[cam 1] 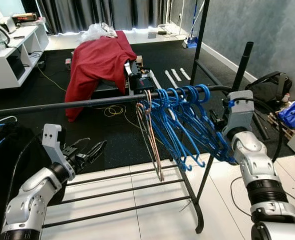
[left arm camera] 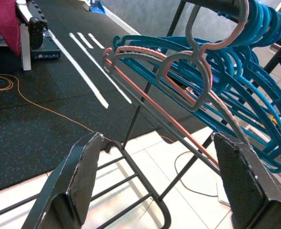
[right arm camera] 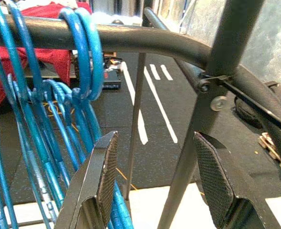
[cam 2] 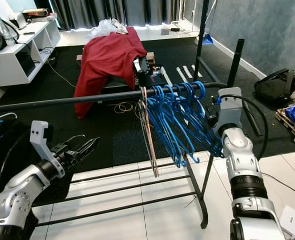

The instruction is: Hang hanger

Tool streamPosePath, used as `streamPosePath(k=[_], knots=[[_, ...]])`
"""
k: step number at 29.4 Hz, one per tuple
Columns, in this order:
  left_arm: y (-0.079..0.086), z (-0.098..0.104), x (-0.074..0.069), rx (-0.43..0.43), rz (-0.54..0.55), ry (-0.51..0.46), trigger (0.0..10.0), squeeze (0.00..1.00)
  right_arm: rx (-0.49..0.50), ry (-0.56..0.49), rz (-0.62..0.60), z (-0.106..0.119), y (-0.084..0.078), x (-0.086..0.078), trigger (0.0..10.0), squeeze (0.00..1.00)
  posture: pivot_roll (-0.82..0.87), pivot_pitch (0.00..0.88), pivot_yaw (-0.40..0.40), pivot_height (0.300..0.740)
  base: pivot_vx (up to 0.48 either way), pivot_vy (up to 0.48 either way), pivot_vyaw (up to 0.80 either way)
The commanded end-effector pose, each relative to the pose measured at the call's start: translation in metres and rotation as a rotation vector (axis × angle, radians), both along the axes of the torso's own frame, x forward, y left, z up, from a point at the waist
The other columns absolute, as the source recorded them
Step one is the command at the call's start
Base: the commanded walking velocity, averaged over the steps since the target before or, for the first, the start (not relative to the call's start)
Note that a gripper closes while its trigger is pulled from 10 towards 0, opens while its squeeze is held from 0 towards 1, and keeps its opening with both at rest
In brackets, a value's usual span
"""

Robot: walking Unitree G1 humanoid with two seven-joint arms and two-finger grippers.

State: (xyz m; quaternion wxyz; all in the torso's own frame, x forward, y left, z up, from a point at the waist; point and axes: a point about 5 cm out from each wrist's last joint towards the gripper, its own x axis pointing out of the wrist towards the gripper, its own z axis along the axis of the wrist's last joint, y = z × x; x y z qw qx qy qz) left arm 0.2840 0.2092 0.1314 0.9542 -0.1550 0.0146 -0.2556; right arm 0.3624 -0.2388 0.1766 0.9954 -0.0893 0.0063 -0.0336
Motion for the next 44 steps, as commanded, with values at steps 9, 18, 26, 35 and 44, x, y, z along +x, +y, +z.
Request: streamPosePath(k=[9,18,26,35,44], knots=[[0.003,0.001,0.002,0.007,0.002,0.0,10.0,0.0,-0.008,0.121,0.06,-0.021,0.009,-0.002,10.0,0.0,-0.03,0.003,0.026,0.74,0.0,0.0,0.0],[0.003,0.001,0.002,0.008,0.002,-0.001,10.0,0.0,-0.021,0.15,0.042,-0.025,0.006,-0.003,10.0,0.0,-0.03,0.005,0.027,0.74,0.0,0.0,0.0],[0.003,0.001,0.002,0.009,0.001,0.0,10.0,0.0,-0.024,0.136,0.016,-0.022,0.001,-0.003,10.0,0.0,-0.03,0.005,0.028,0.74,0.0,0.0,0.0],[0.003,0.0,0.002,0.011,-0.002,0.002,10.0,0.0,-0.041,0.166,-0.031,-0.027,-0.006,-0.004,10.0,0.0,-0.03,0.0,0.028,0.74,0.0,0.0,0.0],[0.003,-0.001,0.001,0.01,-0.003,0.002,10.0,0.0,-0.044,0.189,-0.041,-0.03,-0.008,-0.004,10.0,0.0,-0.03,0.0,0.026,0.74,0.0,0.0,0.0]])
